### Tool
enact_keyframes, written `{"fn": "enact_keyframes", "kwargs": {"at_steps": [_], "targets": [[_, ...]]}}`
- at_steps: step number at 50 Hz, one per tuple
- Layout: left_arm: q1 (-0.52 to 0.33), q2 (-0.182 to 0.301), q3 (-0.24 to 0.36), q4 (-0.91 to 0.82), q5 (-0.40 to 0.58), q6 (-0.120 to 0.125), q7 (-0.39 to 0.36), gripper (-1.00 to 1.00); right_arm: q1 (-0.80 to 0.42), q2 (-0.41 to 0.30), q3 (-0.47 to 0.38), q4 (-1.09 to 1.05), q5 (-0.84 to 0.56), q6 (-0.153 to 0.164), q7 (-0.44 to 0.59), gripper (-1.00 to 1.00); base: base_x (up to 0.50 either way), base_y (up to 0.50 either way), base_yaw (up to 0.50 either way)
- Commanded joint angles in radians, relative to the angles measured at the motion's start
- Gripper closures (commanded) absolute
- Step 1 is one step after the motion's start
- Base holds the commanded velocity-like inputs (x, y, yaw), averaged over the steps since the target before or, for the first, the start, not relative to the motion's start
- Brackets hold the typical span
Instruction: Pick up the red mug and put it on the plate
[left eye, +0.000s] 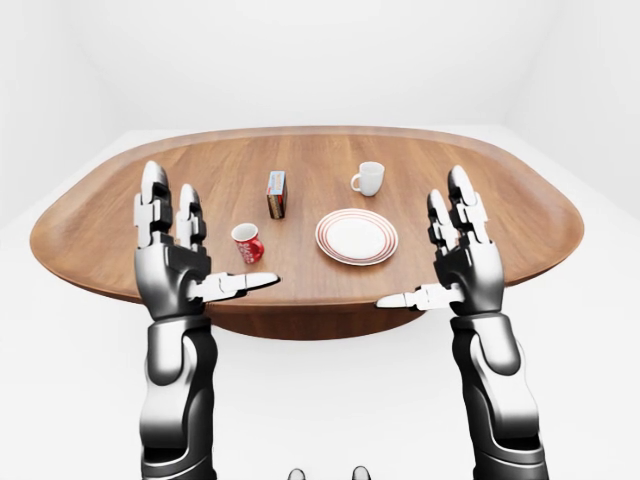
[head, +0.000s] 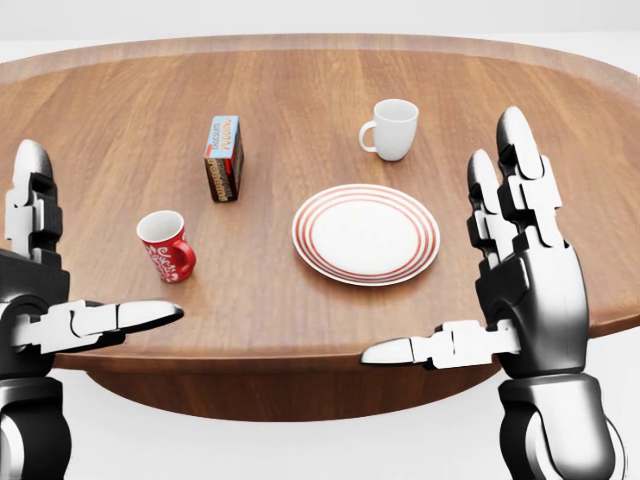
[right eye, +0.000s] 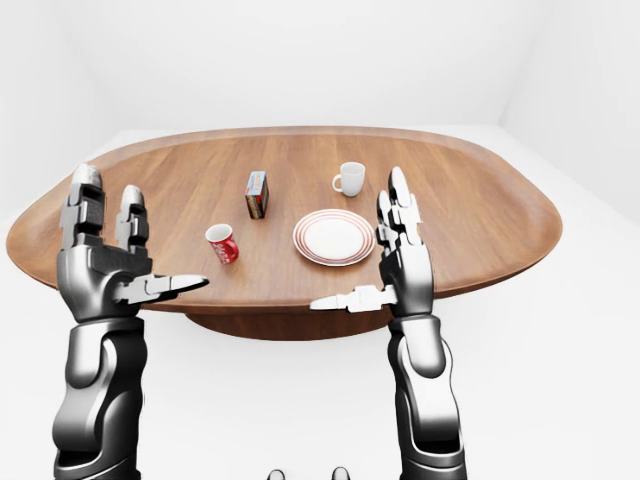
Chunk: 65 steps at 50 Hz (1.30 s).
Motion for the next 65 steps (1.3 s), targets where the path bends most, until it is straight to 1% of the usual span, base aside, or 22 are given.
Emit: {"fn": "enact_keyframes", "kwargs": {"at_steps": [1, 33, 36, 37, 38, 43, 45, 50, 65], "targets": [[-0.003, 0.012, 0.008, 0.004, -0.005, 0.000, 0.002, -1.00, -0.002, 0.007, 0.002, -0.022, -0.010, 0.000, 0.005, -1.00, 0.00, 0.50, 0.00], [0.002, 0.011, 0.009, -0.002, -0.007, 0.000, 0.001, -1.00, 0.003, 0.011, 0.010, -0.032, -0.013, 0.000, 0.015, -1.00, 0.00, 0.50, 0.00], [0.007, 0.010, 0.007, -0.001, -0.005, 0.000, -0.001, -1.00, 0.000, 0.012, 0.008, -0.027, -0.017, 0.000, 0.009, -1.00, 0.00, 0.50, 0.00], [0.008, 0.010, 0.007, -0.004, -0.005, 0.000, -0.001, -1.00, -0.004, 0.008, 0.008, -0.024, -0.040, 0.000, -0.002, -1.00, 0.00, 0.50, 0.00], [0.008, 0.010, 0.007, -0.004, -0.005, 0.000, -0.001, -1.00, -0.006, 0.007, 0.007, -0.018, -0.065, 0.000, -0.019, -1.00, 0.00, 0.25, 0.00], [0.009, 0.008, 0.004, -0.003, -0.003, 0.000, -0.002, -1.00, -0.006, 0.013, 0.005, -0.013, -0.035, 0.000, -0.012, -1.00, 0.00, 0.00, 0.00], [0.010, 0.008, 0.004, -0.006, -0.003, 0.000, -0.002, -1.00, -0.007, 0.011, 0.009, -0.012, -0.045, 0.000, -0.015, -1.00, 0.00, 0.00, 0.00], [0.004, 0.011, 0.009, -0.009, -0.007, 0.000, -0.002, -1.00, -0.002, 0.012, -0.002, -0.039, -0.001, 0.000, -0.002, -1.00, 0.00, 0.00, 0.00], [0.001, 0.013, 0.014, -0.012, -0.016, 0.000, 0.004, -1.00, -0.009, 0.010, 0.006, -0.035, 0.004, 0.000, 0.003, -1.00, 0.49, -0.07, 0.00]]}}
